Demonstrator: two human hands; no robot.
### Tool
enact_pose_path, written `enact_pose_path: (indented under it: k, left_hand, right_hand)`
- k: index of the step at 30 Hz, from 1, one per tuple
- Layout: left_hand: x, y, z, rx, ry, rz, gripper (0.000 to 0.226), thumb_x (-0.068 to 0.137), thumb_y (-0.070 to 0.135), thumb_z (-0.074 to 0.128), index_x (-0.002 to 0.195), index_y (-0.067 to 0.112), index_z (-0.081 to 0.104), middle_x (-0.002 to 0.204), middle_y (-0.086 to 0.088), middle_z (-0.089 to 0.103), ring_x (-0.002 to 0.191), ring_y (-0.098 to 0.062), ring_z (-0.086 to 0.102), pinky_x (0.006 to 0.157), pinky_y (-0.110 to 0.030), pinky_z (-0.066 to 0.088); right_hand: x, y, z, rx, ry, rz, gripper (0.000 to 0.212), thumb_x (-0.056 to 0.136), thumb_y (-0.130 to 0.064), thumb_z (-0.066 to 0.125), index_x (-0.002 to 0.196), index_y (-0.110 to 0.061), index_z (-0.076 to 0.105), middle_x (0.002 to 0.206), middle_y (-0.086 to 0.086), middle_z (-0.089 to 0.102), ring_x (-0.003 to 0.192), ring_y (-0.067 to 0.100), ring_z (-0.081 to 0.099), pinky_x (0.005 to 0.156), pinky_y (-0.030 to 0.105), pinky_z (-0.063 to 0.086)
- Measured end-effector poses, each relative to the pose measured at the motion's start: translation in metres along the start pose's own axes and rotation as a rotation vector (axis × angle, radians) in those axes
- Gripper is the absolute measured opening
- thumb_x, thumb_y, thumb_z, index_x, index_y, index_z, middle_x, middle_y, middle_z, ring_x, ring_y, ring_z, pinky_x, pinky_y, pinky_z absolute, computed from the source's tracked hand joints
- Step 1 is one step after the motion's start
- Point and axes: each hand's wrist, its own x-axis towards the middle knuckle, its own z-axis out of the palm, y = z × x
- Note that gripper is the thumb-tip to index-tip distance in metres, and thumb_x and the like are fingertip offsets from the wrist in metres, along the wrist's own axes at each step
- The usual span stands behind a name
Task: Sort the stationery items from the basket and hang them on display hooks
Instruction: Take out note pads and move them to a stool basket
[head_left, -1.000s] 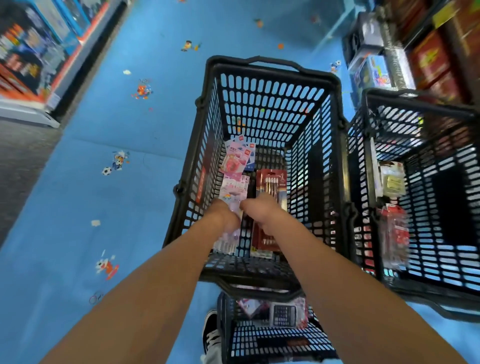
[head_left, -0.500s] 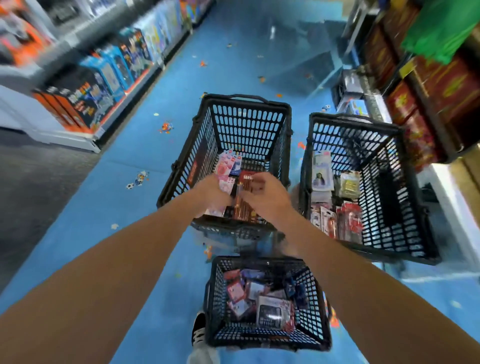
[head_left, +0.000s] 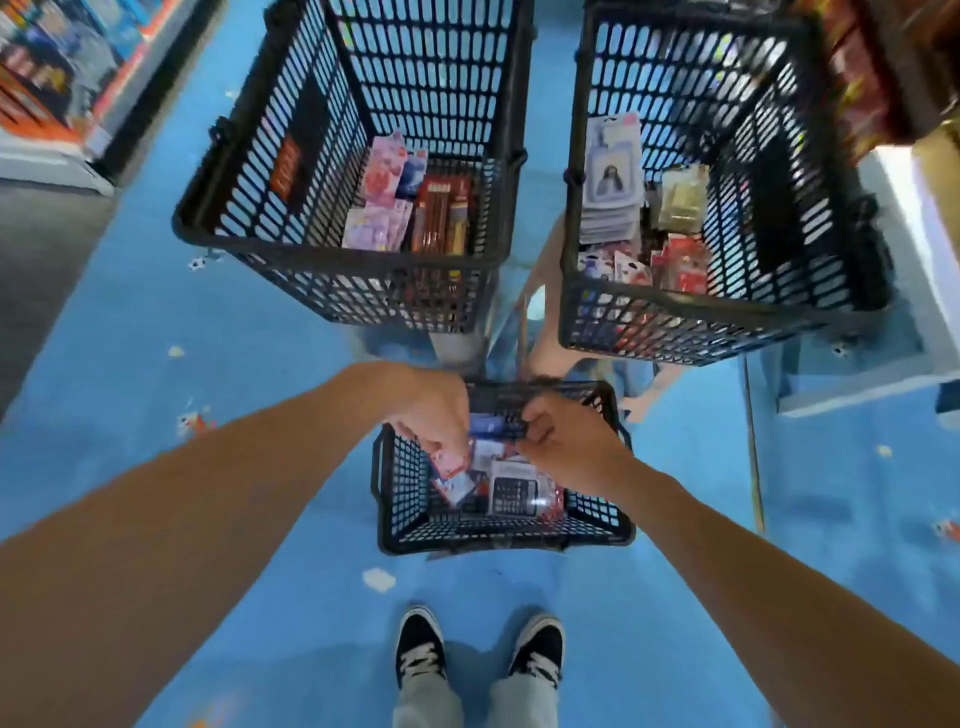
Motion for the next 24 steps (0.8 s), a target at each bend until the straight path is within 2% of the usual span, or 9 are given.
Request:
enact_pose_path:
  k: [3, 4, 6, 9, 14, 15, 18, 21, 24]
  left_hand:
    - [0.074, -0.029, 0.071, -0.003, 0.164, 0.037, 0.027, 0.089, 0.013, 0.069, 0.068, 0.005, 0.054, 0.050, 0.009, 0.055, 0.053, -0.007, 0.055, 0.053, -0.016, 0.041]
    - [0.100, -0.041, 0.095, -0.016, 0.181, 0.038, 0.022, 0.090, 0.013, 0.068, 0.070, 0.008, 0.058, 0.055, 0.012, 0.060, 0.061, -0.003, 0.061, 0.057, -0.015, 0.047]
    - [0.148, -0.064, 0.140, 0.015, 0.130, 0.017, 0.018, 0.091, 0.019, 0.068, 0.105, 0.007, 0.068, 0.097, -0.001, 0.073, 0.099, -0.019, 0.069, 0.087, -0.034, 0.056]
    - [0.214, -0.098, 0.187, 0.070, 0.073, -0.075, 0.063, 0.089, 0.032, 0.071, 0.145, 0.013, 0.048, 0.139, -0.012, 0.056, 0.123, -0.031, 0.058, 0.103, -0.043, 0.051]
    - [0.323, -0.131, 0.223, 0.042, 0.091, -0.146, 0.039, 0.092, 0.030, 0.072, 0.119, 0.012, 0.050, 0.116, -0.010, 0.059, 0.095, -0.025, 0.061, 0.084, -0.038, 0.052]
    - [0.346, -0.137, 0.226, 0.029, 0.125, -0.152, 0.038, 0.092, 0.029, 0.073, 0.114, 0.013, 0.047, 0.109, -0.008, 0.057, 0.088, -0.023, 0.059, 0.078, -0.036, 0.049]
    - [0.400, -0.148, 0.229, 0.079, 0.319, -0.174, 0.042, 0.092, 0.026, 0.069, 0.124, 0.011, 0.047, 0.098, -0.007, 0.055, 0.082, -0.021, 0.056, 0.071, -0.031, 0.048]
    - [0.439, -0.162, 0.231, 0.350, 0.563, -0.258, 0.070, 0.090, 0.029, 0.066, 0.145, -0.002, 0.033, 0.137, -0.021, 0.042, 0.126, -0.038, 0.045, 0.109, -0.041, 0.042]
    - [0.458, -0.176, 0.227, 0.443, 0.715, -0.333, 0.080, 0.084, 0.029, 0.074, 0.146, -0.001, 0.033, 0.142, -0.025, 0.036, 0.133, -0.042, 0.039, 0.110, -0.046, 0.043]
  right_hand:
    - [0.024, 0.074, 0.070, -0.110, -0.033, 0.104, 0.025, 0.091, -0.017, 0.068, 0.114, -0.010, 0.061, 0.111, 0.013, 0.070, 0.102, 0.032, 0.066, 0.084, 0.035, 0.052]
    - [0.030, 0.096, 0.095, -0.123, -0.053, 0.146, 0.026, 0.091, -0.018, 0.067, 0.115, -0.010, 0.060, 0.113, 0.014, 0.068, 0.103, 0.033, 0.065, 0.079, 0.033, 0.051]
    - [0.045, 0.136, 0.140, -0.149, -0.108, 0.197, 0.024, 0.091, -0.020, 0.065, 0.111, -0.011, 0.054, 0.116, 0.014, 0.062, 0.109, 0.034, 0.062, 0.075, 0.030, 0.049]
    - [0.079, 0.179, 0.191, -0.179, -0.135, 0.183, 0.025, 0.090, -0.022, 0.066, 0.108, -0.014, 0.050, 0.116, 0.012, 0.060, 0.108, 0.031, 0.061, 0.077, 0.030, 0.046]
    - [0.165, 0.229, 0.244, -0.107, -0.029, 0.112, 0.037, 0.086, -0.020, 0.072, 0.120, -0.017, 0.057, 0.095, -0.005, 0.059, 0.092, 0.025, 0.064, 0.058, 0.015, 0.045]
    - [0.186, 0.235, 0.251, -0.134, -0.004, 0.056, 0.040, 0.087, -0.020, 0.073, 0.123, -0.018, 0.057, 0.102, -0.005, 0.061, 0.103, 0.026, 0.064, 0.066, 0.013, 0.050]
    - [0.242, 0.250, 0.266, -0.365, 0.032, -0.042, 0.067, 0.088, -0.027, 0.073, 0.146, -0.011, 0.042, 0.142, 0.013, 0.050, 0.130, 0.033, 0.051, 0.102, 0.038, 0.049]
    - [0.286, 0.254, 0.263, -0.539, 0.047, -0.140, 0.072, 0.088, -0.027, 0.071, 0.149, -0.009, 0.037, 0.151, 0.013, 0.042, 0.138, 0.032, 0.045, 0.110, 0.043, 0.044]
    - [0.313, 0.251, 0.261, -0.712, 0.092, -0.241, 0.070, 0.087, -0.026, 0.072, 0.146, -0.012, 0.038, 0.146, 0.009, 0.044, 0.133, 0.031, 0.050, 0.107, 0.045, 0.046]
